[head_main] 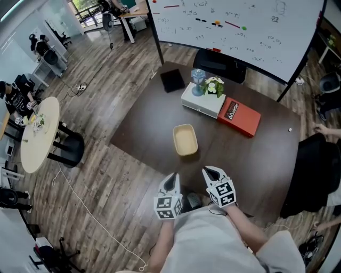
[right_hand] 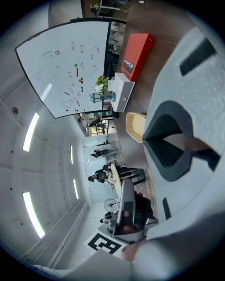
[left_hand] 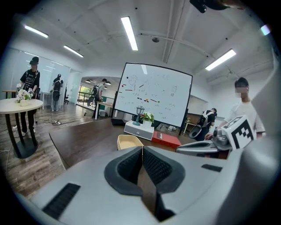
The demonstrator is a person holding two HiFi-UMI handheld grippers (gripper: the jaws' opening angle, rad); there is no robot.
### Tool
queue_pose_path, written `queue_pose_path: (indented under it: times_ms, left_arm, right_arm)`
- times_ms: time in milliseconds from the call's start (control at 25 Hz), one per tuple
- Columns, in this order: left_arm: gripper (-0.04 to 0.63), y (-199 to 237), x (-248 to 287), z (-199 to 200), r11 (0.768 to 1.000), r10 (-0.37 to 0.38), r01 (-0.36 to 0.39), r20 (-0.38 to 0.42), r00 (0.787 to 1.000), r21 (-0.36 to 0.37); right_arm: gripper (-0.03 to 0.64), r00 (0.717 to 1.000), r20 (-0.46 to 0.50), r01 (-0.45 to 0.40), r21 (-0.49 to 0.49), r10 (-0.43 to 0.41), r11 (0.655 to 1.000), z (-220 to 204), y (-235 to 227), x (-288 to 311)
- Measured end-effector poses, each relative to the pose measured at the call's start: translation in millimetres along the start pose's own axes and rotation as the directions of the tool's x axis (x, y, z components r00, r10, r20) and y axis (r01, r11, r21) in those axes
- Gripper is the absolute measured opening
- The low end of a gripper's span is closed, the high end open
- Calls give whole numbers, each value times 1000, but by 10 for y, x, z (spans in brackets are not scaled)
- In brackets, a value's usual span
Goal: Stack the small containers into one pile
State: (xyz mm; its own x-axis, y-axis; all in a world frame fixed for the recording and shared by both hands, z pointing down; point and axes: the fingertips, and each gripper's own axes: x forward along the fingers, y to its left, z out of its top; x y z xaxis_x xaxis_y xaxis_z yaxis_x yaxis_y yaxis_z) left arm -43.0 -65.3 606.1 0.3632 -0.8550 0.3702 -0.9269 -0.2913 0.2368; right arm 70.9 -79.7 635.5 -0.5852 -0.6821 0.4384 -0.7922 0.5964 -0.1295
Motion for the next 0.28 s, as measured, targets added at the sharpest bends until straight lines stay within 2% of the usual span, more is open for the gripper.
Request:
queue_pose_path:
  times_ms: [280]
  left_arm:
    - [6, 10, 32, 17, 1000, -3, 3, -7, 1000, -2]
  right_arm:
    - [2, 1000, -1, -3, -1, 3, 1000, 28, -8, 11]
